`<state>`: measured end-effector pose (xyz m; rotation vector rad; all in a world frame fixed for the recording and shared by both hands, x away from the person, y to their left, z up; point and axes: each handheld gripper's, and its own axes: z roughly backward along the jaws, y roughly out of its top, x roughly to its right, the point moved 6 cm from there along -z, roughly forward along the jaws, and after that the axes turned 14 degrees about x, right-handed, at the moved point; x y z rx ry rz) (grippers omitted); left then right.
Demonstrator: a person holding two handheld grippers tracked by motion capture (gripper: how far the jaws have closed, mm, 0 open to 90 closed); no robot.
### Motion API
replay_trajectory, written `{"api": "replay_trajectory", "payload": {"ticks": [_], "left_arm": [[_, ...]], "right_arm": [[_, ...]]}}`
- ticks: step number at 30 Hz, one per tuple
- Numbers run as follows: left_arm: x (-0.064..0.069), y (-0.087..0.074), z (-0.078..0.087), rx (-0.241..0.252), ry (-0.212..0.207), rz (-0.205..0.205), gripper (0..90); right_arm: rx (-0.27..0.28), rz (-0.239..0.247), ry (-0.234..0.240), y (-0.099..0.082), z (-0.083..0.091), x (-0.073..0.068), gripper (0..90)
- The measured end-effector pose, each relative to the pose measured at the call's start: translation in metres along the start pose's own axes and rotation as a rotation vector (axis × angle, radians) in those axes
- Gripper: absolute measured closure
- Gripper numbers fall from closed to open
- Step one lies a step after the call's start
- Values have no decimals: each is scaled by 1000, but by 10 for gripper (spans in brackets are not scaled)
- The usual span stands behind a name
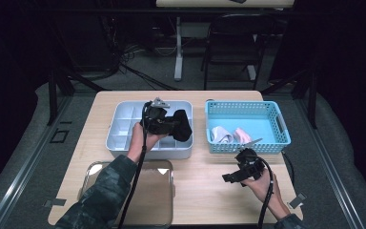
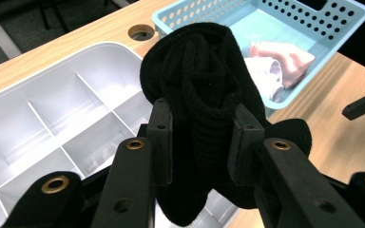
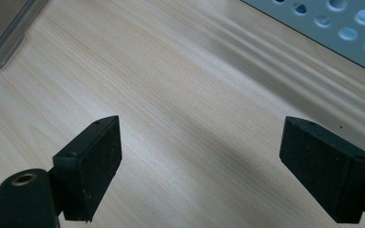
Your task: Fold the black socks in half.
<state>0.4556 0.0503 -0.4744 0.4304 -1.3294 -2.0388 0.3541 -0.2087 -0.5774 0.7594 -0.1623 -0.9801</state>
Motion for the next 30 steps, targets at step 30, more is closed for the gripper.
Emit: {"api": "replay_trajectory", "payload": {"ticks": [30], "left_arm": [[0, -25, -27, -79, 85, -104, 680]], "right_arm": [[-13, 11, 5, 0, 1, -1, 139]]}}
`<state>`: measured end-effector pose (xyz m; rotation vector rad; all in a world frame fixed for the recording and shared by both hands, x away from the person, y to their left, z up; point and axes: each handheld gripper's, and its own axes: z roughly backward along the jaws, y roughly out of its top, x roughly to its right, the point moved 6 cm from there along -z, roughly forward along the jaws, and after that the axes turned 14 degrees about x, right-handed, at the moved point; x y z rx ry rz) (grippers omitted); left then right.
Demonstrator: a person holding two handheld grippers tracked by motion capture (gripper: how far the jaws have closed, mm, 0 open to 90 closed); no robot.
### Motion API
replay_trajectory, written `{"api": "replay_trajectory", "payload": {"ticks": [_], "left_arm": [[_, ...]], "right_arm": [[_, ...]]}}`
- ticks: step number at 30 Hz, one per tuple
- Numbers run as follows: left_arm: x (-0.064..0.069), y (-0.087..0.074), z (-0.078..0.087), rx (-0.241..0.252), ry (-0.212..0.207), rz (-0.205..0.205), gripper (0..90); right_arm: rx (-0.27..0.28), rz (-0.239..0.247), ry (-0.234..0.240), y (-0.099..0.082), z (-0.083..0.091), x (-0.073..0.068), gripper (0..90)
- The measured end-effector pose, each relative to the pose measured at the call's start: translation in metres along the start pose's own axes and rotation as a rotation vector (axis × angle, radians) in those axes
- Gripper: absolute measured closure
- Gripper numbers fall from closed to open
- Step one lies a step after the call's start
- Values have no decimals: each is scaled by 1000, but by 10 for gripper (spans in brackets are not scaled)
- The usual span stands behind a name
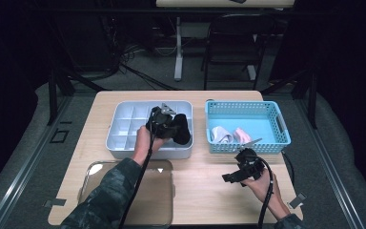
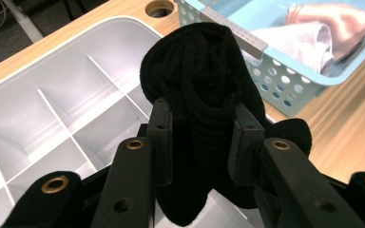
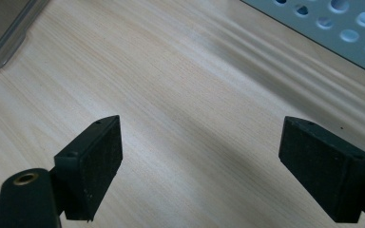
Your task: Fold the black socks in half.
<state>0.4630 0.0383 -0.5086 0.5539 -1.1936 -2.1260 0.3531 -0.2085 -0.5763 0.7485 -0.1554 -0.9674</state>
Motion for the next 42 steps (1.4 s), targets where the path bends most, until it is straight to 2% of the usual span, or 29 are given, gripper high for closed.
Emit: {"api": "replay_trajectory", "payload": {"ticks": [3, 8, 10, 13, 16, 21, 30, 32, 36, 38, 39, 41, 42], "left_arm": [[4, -4, -5, -20, 13, -35, 679], [11, -10, -14, -44, 16, -72, 680], [13, -13, -17, -56, 6, -72, 680], [14, -18, -21, -70, -20, -38, 680], [13, -23, -25, -90, -35, -24, 680], [16, -32, -33, -132, -56, -25, 680], [14, -34, -36, -172, -99, -10, 670], [11, -31, -35, -175, -95, 9, 622], [3, -20, -27, -171, -113, 64, 427], [-1, -14, -24, -167, -111, 80, 383], [-3, -12, -23, -169, -122, 101, 353], [-5, -10, -26, -186, -136, 124, 323], [-6, -10, -29, -193, -131, 132, 312]], "right_arm": [[-12, 11, -4, -1, 1, 2, 139], [3, -3, -2, 0, 0, 1, 139], [-1, 2, -7, -1, 1, 1, 139], [-3, 1, -4, -1, 0, 1, 140], [-8, 3, -3, -1, 0, 1, 140], [-6, 1, 3, -1, -2, 1, 140], [-12, -3, 3, -2, -1, 1, 139], [-13, 0, -3, -2, -1, 1, 139], [1, -16, 4, -1, 0, 0, 139], [5, -14, 3, -1, -1, 1, 139], [5, -15, 3, -1, -1, 2, 139], [5, -16, 6, -1, -2, 1, 139], [-3, -8, 4, -1, -1, 1, 139]]}}
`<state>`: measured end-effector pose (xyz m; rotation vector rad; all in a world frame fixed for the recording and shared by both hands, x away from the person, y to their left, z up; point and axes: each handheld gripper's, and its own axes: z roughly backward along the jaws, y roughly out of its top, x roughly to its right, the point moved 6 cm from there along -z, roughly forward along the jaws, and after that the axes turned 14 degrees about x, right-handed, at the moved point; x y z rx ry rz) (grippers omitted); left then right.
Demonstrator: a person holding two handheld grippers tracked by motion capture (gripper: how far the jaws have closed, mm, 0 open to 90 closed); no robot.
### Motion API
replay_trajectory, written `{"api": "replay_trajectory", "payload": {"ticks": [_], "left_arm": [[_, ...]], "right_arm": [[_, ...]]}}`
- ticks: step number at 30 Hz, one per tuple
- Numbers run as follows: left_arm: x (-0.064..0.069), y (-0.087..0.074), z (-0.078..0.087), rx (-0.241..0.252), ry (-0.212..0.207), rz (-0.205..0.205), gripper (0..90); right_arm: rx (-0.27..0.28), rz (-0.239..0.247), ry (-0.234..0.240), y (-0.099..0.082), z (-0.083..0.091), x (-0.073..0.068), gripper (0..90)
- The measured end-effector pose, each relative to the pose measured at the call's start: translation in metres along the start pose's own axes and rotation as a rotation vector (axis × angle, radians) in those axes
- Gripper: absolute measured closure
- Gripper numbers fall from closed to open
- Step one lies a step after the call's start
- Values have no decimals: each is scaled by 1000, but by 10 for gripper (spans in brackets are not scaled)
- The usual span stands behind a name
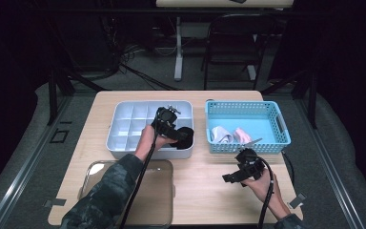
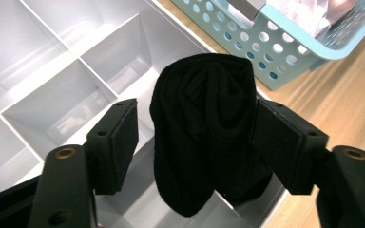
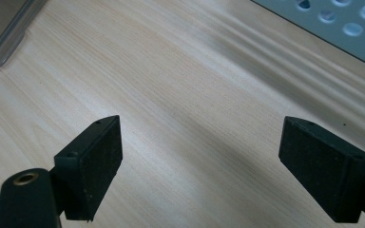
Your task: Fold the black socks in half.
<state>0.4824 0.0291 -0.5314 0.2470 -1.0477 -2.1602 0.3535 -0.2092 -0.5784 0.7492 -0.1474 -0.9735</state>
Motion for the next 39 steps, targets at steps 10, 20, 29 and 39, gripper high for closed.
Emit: {"api": "replay_trajectory", "payload": {"ticks": [10, 20, 29, 39], "left_arm": [[12, -12, -18, -94, -21, -65, 623], [16, -21, -26, -164, -57, -91, 686], [16, -23, -30, -210, -78, -131, 688], [12, -11, -3, -99, -72, -68, 404]], "right_arm": [[-15, 2, -2, -2, -1, 1, 141], [-26, 11, -9, -2, -1, 1, 141], [-30, 7, -4, -2, 1, 0, 141], [-5, -10, -3, -1, 0, 2, 141]]}}
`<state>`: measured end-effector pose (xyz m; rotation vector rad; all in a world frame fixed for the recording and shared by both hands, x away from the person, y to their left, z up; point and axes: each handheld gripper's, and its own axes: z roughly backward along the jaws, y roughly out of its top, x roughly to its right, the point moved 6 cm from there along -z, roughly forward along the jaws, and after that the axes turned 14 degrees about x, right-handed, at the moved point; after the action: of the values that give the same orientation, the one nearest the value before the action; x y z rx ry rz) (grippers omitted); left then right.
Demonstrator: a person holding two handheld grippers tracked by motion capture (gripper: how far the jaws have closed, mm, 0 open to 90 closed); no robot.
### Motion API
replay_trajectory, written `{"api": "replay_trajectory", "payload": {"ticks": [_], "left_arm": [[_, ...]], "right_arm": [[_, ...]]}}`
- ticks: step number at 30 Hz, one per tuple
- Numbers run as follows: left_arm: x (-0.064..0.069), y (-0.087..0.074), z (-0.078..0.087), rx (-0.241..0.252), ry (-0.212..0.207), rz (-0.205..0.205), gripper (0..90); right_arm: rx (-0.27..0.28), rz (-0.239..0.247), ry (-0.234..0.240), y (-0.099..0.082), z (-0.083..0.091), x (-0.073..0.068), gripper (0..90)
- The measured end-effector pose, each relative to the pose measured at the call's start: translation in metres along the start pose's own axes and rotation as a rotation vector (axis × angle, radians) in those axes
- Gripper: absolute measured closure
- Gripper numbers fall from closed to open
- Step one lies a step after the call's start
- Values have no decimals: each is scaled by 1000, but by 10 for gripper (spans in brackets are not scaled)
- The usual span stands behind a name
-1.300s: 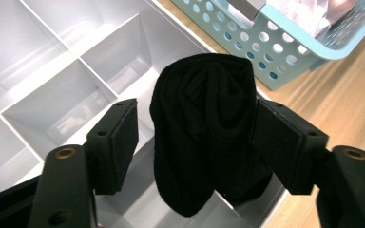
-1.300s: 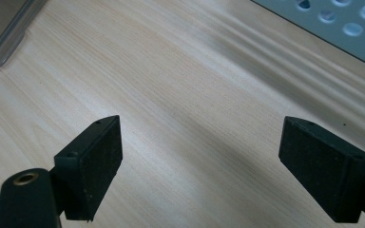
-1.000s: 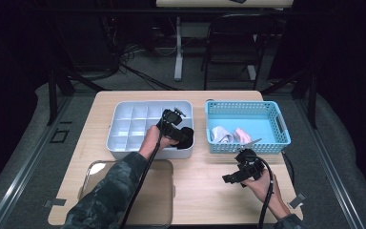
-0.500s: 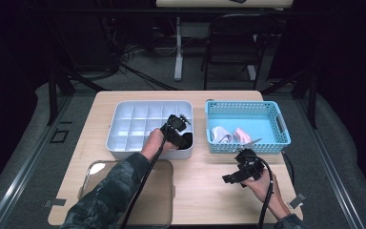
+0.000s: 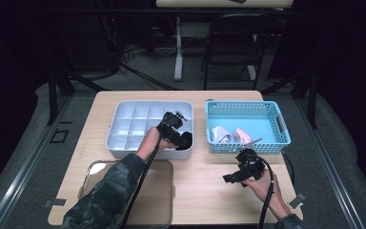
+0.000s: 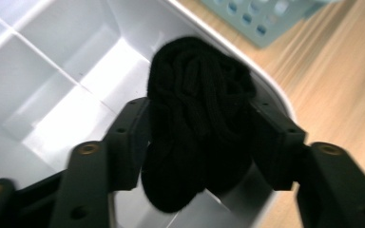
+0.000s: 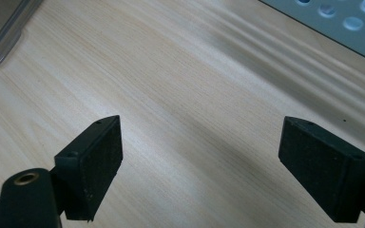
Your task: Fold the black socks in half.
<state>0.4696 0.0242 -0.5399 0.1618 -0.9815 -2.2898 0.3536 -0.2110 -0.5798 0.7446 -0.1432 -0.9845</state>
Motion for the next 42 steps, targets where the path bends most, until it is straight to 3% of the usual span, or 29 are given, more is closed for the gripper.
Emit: {"api": "replay_trajectory", "payload": {"ticks": [2, 5, 10, 13, 16, 21, 25, 39, 42], "left_arm": [[-1, 1, 9, 25, -2, 12, 382], [0, 0, 11, 25, 3, 12, 403], [7, -3, -5, -28, -10, -41, 573], [6, -6, -10, -40, -15, -46, 682], [5, -9, -11, -45, -23, -45, 723], [9, -12, -16, -86, -5, -93, 741], [9, -15, -22, -110, -10, -89, 746], [7, -16, -22, -126, -34, -109, 747], [7, -17, -19, -118, -43, -90, 738]], "right_arm": [[1, -1, -3, 0, 0, 0, 141], [-25, 15, -1, 0, 1, 1, 141], [-28, 8, 4, -1, -1, 0, 141], [-22, -1, 10, -1, -1, 0, 142], [-23, 0, 3, -2, -1, 1, 142], [-23, -5, 5, -2, -1, -1, 142], [-20, -3, 3, -2, 0, -1, 141], [-15, -9, 6, 0, -2, -1, 142], [-11, -11, 5, 0, -1, 1, 142]]}}
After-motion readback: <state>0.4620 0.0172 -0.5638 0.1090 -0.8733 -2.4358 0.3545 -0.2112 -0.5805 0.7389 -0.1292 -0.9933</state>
